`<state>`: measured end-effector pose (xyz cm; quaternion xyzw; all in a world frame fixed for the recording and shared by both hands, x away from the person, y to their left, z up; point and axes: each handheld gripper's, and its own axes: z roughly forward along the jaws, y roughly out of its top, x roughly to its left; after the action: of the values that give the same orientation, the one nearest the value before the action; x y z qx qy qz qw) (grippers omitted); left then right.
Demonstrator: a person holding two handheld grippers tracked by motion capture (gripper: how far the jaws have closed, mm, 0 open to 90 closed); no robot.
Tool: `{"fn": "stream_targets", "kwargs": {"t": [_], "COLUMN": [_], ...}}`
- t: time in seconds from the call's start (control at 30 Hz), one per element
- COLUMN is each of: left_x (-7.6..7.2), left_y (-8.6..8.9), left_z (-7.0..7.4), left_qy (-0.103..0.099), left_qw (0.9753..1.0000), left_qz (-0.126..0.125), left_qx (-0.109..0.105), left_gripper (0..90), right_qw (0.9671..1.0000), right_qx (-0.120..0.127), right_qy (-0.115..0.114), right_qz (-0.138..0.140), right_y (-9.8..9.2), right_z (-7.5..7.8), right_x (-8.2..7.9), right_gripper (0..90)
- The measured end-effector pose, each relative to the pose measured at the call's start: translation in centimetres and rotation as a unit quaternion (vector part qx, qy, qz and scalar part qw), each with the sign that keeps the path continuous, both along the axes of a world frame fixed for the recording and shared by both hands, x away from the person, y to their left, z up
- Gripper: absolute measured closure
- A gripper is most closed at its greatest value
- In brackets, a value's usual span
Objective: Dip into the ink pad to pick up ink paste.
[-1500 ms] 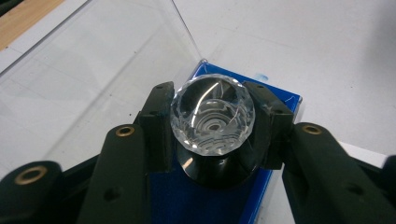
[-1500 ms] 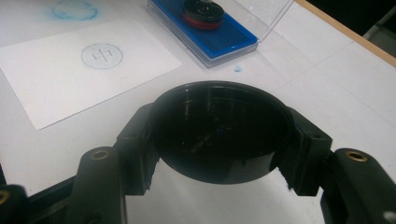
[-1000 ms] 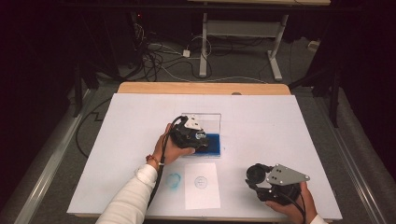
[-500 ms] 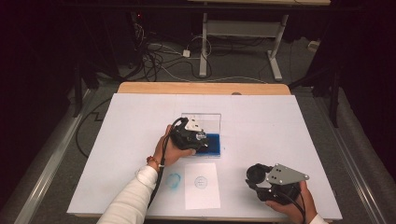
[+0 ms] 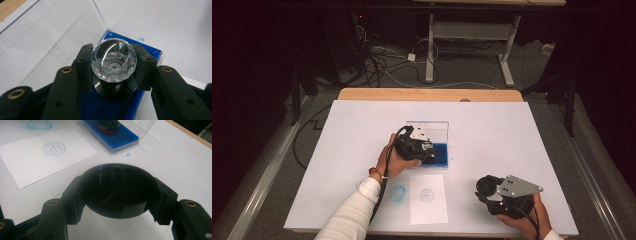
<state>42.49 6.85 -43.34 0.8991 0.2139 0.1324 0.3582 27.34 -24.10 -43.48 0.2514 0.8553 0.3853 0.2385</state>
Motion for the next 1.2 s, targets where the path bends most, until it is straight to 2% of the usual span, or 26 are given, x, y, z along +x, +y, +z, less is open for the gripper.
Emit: {"fn": "stream_targets", "kwargs": {"t": [0.33, 0.47, 0.87, 0.97, 1.1, 1.2], "left_x": [0.1, 0.0, 0.0, 0.0, 0.2, 0.2], "left_y": [0.0, -0.1, -0.2, -0.2, -0.3, -0.4], "left_z": [-0.1, 0.0, 0.1, 0.1, 0.3, 1.2], "left_qy": [0.005, 0.002, -0.001, 0.001, 0.002, -0.001], "left_qw": [0.9999, 1.0000, 1.0000, 1.0000, 0.9999, 1.0000], "left_qz": [0.004, 0.004, 0.004, 0.006, 0.011, 0.010], "left_qx": [-0.008, -0.001, 0.008, 0.003, 0.007, -0.001], "left_gripper": [54.8, 54.8, 54.9, 54.9, 54.9, 54.9], "right_qw": [1.0000, 0.9999, 0.9999, 1.0000, 1.0000, 1.0000], "right_qx": [0.006, 0.010, 0.005, 0.005, 0.005, 0.005], "right_qy": [-0.003, -0.011, -0.008, -0.005, -0.004, -0.005], "right_qz": [0.001, 0.004, 0.006, 0.005, 0.003, 0.004], "right_y": [0.0, 0.0, 0.1, 0.0, 0.0, -0.2], "right_z": [0.0, 0.3, 0.2, 0.2, 0.2, 0.2], "right_x": [-0.1, -0.3, -0.2, -0.2, -0.2, -0.1], "right_gripper": [38.7, 38.7, 38.6, 38.6, 38.6, 38.7]}}
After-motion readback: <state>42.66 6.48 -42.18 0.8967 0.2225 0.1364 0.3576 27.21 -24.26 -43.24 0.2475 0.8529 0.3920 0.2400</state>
